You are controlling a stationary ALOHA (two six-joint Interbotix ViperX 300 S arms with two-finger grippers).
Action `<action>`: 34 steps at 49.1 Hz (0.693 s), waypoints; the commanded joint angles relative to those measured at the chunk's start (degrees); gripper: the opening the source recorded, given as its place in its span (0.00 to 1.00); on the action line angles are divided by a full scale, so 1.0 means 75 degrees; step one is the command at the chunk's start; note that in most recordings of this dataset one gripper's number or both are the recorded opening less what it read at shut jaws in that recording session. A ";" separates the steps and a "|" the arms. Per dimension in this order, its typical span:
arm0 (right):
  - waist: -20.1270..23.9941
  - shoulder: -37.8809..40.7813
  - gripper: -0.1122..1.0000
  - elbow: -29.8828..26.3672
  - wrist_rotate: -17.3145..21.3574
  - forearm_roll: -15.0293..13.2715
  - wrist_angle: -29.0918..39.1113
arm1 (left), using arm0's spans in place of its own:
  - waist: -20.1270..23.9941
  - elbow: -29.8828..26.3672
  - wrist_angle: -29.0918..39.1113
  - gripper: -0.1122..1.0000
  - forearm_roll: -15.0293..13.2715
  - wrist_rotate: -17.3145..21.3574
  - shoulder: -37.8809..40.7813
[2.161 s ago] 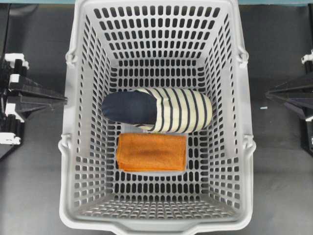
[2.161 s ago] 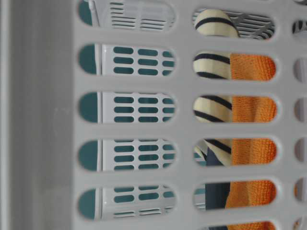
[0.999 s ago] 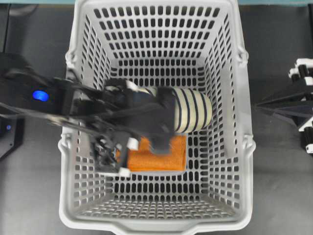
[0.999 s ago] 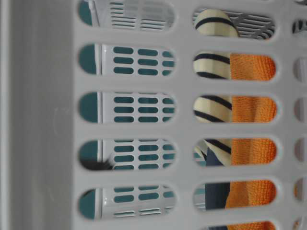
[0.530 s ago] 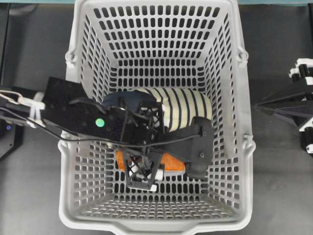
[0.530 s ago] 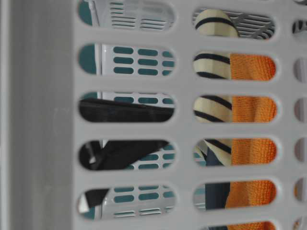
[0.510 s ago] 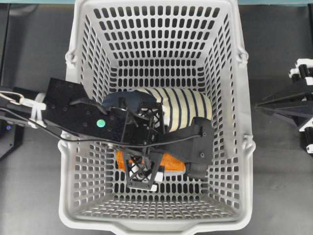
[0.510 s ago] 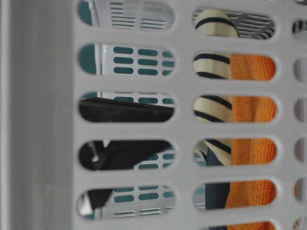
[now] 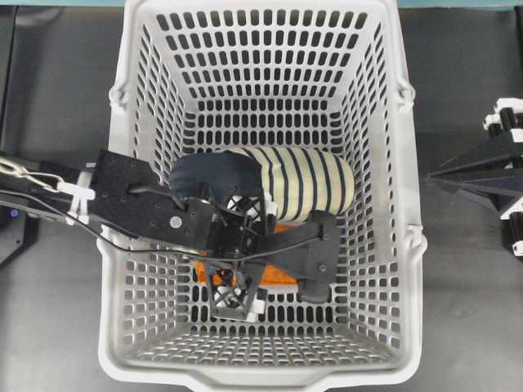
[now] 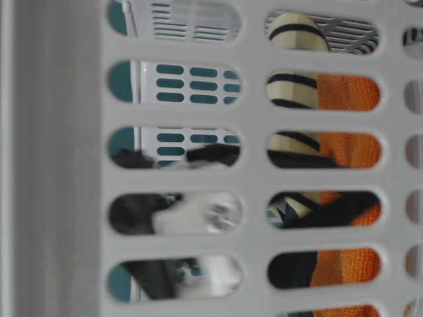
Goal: Pick up the orange cloth from the shopping basket with the left arm.
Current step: 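Lower the open left gripper onto the orange cloth beside the slipper, then close the left gripper on the orange cloth's edge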
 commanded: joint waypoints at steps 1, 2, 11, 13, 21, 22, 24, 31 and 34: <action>0.0012 0.0035 0.10 -0.0047 0.0012 0.0023 -0.0059 | -0.0035 0.0129 -0.0094 0.90 0.0035 -0.0023 -0.0012; 0.0000 0.0023 0.10 -0.0047 0.0012 0.0023 -0.0047 | -0.0023 0.0152 -0.0117 0.90 0.0023 -0.0023 0.0000; -0.0047 0.0035 0.10 -0.0023 0.0012 0.0023 -0.0059 | -0.0023 0.0270 -0.0211 0.89 0.0035 -0.0023 0.0023; -0.0023 0.0035 0.10 -0.0023 0.0012 0.0023 -0.0047 | -0.0023 0.0270 -0.0211 0.89 0.0023 -0.0023 0.0012; -0.0023 0.0035 0.10 -0.0023 0.0012 0.0023 -0.0047 | -0.0023 0.0246 -0.0234 0.75 0.0023 -0.0012 0.0012; -0.0023 0.0035 0.10 -0.0023 0.0012 0.0023 -0.0059 | -0.0023 0.0234 -0.0234 0.71 0.0023 -0.0012 0.0012; -0.0023 0.0035 0.10 -0.0012 0.0012 0.0023 -0.0047 | -0.0035 0.0223 -0.0234 0.62 0.0035 -0.0012 0.0000; -0.0023 0.0035 0.10 -0.0012 0.0023 0.0035 -0.0059 | -0.0023 0.0152 -0.0234 0.27 0.0023 0.0082 -0.0094; -0.0023 0.0035 0.10 -0.0012 0.0023 0.0035 -0.0047 | -0.0023 0.0105 -0.0223 0.19 0.0035 0.0105 -0.0187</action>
